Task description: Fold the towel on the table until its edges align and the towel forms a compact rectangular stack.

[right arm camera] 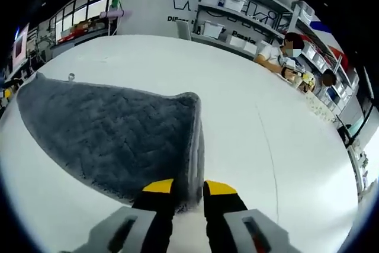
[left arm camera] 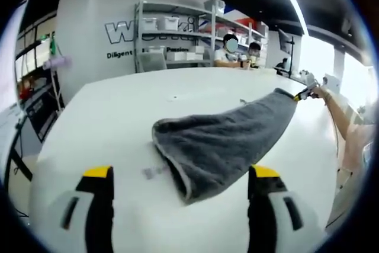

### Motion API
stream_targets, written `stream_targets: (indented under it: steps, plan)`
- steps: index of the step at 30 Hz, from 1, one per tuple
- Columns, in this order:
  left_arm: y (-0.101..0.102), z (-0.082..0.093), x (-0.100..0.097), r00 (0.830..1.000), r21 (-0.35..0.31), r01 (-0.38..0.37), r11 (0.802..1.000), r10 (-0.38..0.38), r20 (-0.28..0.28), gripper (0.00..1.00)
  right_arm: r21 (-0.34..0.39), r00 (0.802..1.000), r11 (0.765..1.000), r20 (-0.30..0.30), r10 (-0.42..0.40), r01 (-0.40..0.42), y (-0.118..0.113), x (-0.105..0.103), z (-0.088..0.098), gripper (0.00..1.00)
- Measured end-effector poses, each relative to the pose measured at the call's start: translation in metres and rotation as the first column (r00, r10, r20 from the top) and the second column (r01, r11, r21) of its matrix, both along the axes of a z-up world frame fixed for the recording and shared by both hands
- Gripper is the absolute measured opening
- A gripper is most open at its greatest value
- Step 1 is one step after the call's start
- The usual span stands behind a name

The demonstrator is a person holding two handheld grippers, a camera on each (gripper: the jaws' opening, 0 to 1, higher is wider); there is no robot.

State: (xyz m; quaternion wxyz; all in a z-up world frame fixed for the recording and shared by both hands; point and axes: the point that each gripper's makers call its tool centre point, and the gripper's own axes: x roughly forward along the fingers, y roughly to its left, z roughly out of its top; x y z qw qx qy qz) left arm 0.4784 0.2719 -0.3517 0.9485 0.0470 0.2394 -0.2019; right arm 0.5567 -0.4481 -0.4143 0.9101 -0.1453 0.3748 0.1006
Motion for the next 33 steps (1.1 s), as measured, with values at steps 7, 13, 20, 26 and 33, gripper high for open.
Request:
stream_targets:
  steps: [7, 13, 20, 26, 33]
  plan:
    - [0.002, 0.0, 0.0, 1.0, 0.0, -0.006, 1.0, 0.006, -0.001, 0.99, 0.087, 1.0, 0.996, 0.0, -0.029, 0.029, -0.003, 0.0, -0.001, 0.16]
    - [0.002, -0.001, 0.0, 1.0, 0.002, -0.007, 1.0, 0.007, -0.005, 0.99, 0.189, 0.998, 0.98, -0.011, -0.064, 0.065, -0.004, -0.002, -0.002, 0.17]
    - [0.002, 0.0, 0.001, 1.0, 0.003, -0.001, 1.0, 0.001, -0.004, 0.99, 0.233, 0.998, 0.971, -0.022, -0.056, 0.059, 0.003, -0.004, -0.003, 0.11]
    - [0.0, 0.0, 0.0, 1.0, 0.001, 0.006, 1.0, -0.006, -0.003, 0.99, 0.231, 0.998, 0.971, -0.024, -0.05, 0.054, 0.004, -0.004, -0.003, 0.08]
    - [-0.003, 0.004, -0.004, 1.0, -0.003, 0.013, 1.0, -0.013, 0.008, 0.99, 0.223, 0.998, 0.972, -0.016, -0.064, 0.066, 0.012, -0.007, 0.0, 0.06]
